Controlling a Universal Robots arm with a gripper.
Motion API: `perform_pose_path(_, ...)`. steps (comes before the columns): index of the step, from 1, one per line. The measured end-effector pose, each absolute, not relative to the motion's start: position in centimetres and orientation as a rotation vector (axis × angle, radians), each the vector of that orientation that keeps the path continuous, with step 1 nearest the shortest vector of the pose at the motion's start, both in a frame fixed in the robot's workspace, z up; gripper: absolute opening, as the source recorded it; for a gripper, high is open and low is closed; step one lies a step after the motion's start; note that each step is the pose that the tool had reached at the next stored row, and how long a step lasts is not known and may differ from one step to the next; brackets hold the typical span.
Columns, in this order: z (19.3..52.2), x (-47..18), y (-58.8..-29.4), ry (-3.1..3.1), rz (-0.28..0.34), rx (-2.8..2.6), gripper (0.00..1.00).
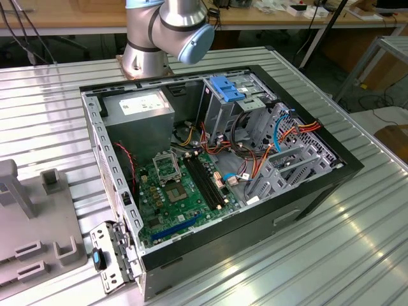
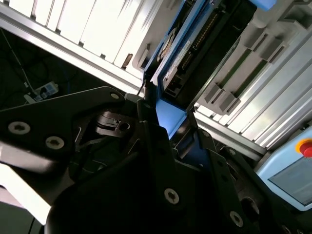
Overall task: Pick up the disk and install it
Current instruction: 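Pick up the disk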
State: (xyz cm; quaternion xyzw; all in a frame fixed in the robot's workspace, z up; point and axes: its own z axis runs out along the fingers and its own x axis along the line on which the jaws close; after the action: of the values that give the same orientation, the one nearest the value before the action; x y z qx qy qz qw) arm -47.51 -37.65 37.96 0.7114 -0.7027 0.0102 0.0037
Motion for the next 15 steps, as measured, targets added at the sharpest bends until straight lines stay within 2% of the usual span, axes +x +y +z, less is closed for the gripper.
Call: perform_pose_path(15, 40.3, -47.5, -37.7, -2.202, 0.032, 2.230, 0.36)
